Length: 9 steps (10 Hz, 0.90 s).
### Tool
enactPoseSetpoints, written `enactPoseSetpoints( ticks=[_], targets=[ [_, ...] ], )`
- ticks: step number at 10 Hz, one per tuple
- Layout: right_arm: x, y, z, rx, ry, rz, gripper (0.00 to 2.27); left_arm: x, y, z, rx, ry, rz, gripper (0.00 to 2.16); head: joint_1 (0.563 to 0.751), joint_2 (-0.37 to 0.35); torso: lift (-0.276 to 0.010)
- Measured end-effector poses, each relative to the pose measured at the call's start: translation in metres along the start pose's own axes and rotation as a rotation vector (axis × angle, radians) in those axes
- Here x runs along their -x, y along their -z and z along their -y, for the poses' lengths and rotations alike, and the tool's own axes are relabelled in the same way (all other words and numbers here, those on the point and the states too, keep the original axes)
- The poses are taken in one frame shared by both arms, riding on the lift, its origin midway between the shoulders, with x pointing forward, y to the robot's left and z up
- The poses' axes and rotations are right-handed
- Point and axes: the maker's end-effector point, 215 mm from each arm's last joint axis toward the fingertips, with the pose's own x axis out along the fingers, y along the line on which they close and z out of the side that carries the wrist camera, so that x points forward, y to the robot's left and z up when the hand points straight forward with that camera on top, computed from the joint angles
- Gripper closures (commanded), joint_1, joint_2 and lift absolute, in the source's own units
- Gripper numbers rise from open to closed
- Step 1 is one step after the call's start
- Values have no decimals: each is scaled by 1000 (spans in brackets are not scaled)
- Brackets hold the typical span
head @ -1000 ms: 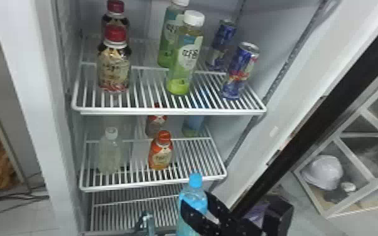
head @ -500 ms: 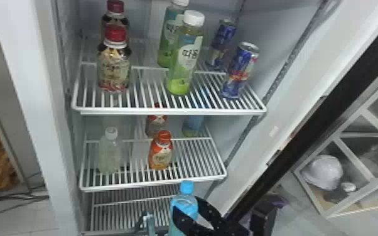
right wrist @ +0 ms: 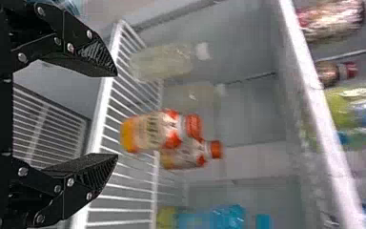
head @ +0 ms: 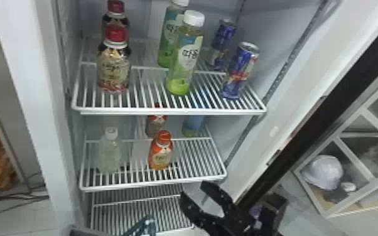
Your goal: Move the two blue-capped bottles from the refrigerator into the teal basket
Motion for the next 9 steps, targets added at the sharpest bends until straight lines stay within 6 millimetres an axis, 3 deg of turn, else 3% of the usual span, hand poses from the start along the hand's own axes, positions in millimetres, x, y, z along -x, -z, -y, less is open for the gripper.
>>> enactPoseSetpoints(
  ticks=[4,9],
  targets=[
    [-10,-31,38,44,89,145,470,-1,-1,1,-1,3,1,1108,695,-350,-136],
    [-31,-41,57,61,136,240,470,-1,-2,2,-2,5,2,1108,695,-350,-136]
  ],
)
